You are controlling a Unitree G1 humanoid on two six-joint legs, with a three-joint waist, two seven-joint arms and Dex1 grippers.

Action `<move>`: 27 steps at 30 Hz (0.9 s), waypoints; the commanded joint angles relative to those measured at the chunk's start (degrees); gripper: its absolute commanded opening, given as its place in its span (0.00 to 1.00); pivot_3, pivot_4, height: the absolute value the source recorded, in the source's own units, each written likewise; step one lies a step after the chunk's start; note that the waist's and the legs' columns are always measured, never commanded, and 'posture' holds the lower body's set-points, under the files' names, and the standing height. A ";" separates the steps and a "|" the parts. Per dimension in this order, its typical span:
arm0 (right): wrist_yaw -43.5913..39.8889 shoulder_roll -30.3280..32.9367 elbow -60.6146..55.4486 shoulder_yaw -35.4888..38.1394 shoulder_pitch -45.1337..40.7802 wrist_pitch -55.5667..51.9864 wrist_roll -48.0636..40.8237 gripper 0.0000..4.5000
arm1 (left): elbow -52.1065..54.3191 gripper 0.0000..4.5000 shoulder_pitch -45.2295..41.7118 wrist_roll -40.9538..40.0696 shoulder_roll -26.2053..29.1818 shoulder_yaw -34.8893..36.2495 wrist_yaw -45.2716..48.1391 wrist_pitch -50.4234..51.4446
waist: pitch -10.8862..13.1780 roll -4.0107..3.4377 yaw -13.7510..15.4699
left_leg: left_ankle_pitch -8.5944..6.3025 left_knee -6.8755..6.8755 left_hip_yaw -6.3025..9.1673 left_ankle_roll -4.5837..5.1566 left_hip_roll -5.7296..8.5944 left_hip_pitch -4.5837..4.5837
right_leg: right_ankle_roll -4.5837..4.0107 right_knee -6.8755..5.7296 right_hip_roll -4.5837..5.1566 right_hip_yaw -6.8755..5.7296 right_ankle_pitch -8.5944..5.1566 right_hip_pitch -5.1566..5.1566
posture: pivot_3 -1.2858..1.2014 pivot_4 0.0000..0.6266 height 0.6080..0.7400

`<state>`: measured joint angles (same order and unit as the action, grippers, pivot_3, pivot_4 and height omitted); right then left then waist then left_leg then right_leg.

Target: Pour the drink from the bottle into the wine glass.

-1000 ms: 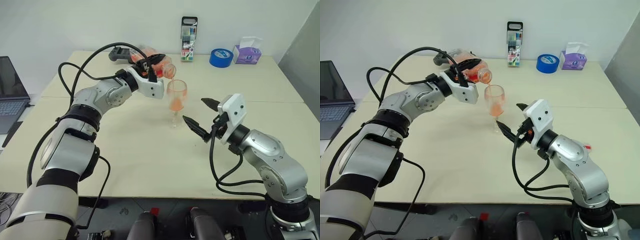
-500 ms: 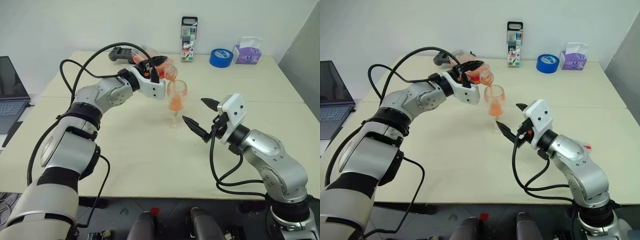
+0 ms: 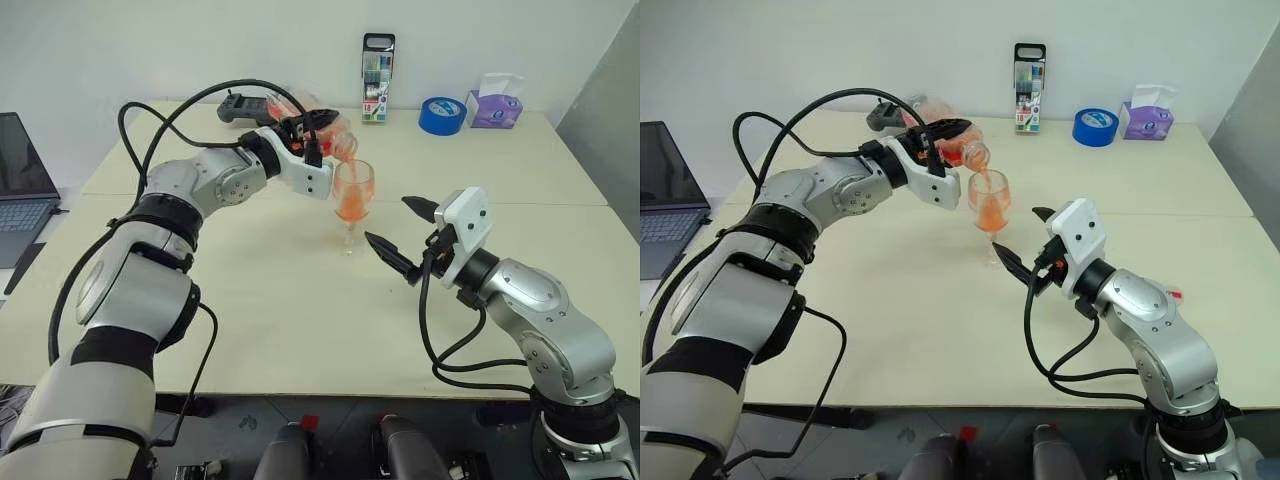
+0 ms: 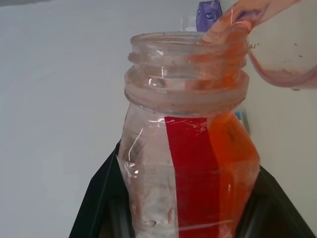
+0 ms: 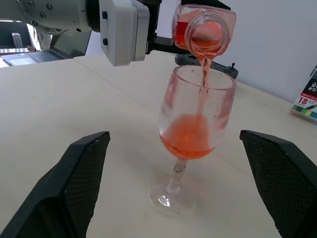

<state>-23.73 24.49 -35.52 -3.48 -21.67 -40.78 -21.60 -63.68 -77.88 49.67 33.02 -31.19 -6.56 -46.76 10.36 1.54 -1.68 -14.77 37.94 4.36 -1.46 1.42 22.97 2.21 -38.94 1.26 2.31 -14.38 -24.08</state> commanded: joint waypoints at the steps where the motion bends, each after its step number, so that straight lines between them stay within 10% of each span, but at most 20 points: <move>1: -0.46 0.65 -1.12 0.77 -1.19 0.10 -0.38 1.00 | -0.12 0.38 -3.13 0.19 1.10 0.15 -2.22 -0.01 | 0.00 0.00 0.00 | 0.00 0.00 0.00 0.00 0.00 0.00 | 0.00 0.00 0.00 0.00 0.00 0.00 | 0.52 0.24 1.00; 12: -0.37 0.62 -1.07 1.00 -1.47 -0.13 -0.58 1.00 | -0.88 0.38 -3.32 -0.10 0.84 0.20 -2.43 -0.09 | 0.00 0.00 0.00 | 0.00 0.00 -0.01 0.00 0.00 0.00 | 0.00 0.00 0.00 0.00 0.00 0.00 | 0.52 0.24 1.00; 27: 0.95 0.02 -1.67 4.15 -14.66 -7.35 -6.99 1.00 | 1.19 0.38 7.49 -41.01 -6.82 26.86 29.96 14.07 | 0.00 0.00 -0.17 | 0.00 0.05 0.07 0.00 -0.03 -0.01 | -0.02 -0.05 0.00 0.00 0.01 -0.02 | 0.52 0.24 1.00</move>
<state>-23.48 24.49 -35.31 -1.30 -33.69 -46.94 -26.95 -65.68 -69.83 14.08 26.13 -8.04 20.98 -35.94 10.36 1.54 -1.84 -14.77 37.99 4.48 -1.46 1.38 22.96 2.19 -39.00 1.26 2.33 -14.37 -24.11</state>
